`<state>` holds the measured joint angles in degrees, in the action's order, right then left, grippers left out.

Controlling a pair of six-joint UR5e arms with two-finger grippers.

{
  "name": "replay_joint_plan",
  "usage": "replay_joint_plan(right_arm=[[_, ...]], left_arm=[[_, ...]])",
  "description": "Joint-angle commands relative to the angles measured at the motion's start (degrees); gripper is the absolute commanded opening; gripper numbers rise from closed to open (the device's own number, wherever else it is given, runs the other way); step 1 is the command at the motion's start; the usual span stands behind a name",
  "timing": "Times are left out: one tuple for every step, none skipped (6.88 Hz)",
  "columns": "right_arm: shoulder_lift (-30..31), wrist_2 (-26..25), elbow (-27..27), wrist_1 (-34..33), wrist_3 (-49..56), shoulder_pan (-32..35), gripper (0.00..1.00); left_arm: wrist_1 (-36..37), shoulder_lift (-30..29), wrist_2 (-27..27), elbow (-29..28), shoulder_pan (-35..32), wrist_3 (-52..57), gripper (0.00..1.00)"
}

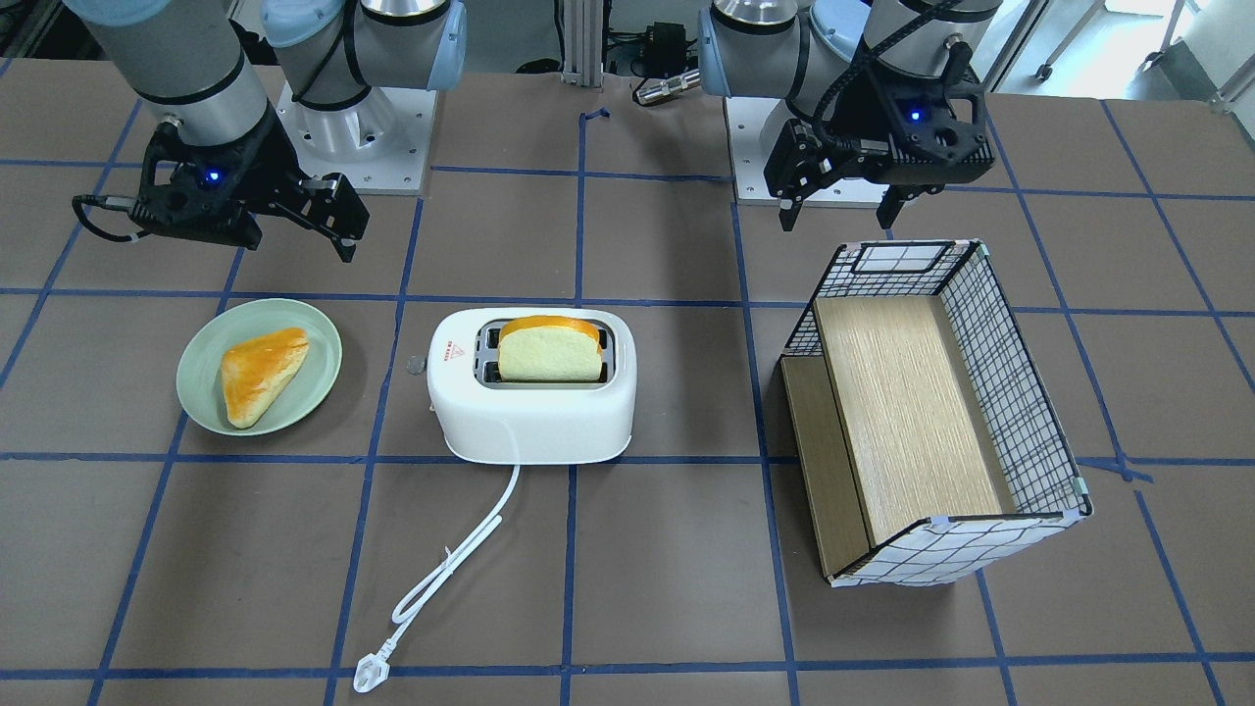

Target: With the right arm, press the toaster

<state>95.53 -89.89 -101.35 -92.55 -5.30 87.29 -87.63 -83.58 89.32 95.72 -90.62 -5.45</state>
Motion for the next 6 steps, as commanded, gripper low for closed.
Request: replay_joint_plan(right_arm=[[0.6, 0.1, 4.8, 6.1, 0.0, 0.1, 1.00], [0.7, 0.2, 5.2, 6.2, 0.0, 0.1, 1.00], [0.7, 0.2, 5.3, 6.2, 0.0, 0.1, 1.00], [0.6, 0.2, 5.3, 6.2, 0.0, 0.1, 1.00], [0.6, 0.3, 5.3, 6.1, 0.0, 0.1, 1.00], [0.5, 0.3, 5.3, 6.0, 0.0, 0.1, 1.00]], left_arm=[[0.0, 0.0, 0.1, 0.0, 0.0, 0.0, 1.00], [0.0, 0.0, 0.1, 0.1, 0.0, 0.0, 1.00], [0.0, 0.0, 0.0, 0.1, 0.0, 0.0, 1.00], [0.0, 0.0, 0.0, 0.1, 0.0, 0.0, 1.00], [0.0, 0.0, 0.1, 0.0, 0.0, 0.0, 1.00], [0.0, 0.0, 0.0, 0.1, 0.0, 0.0, 1.00]])
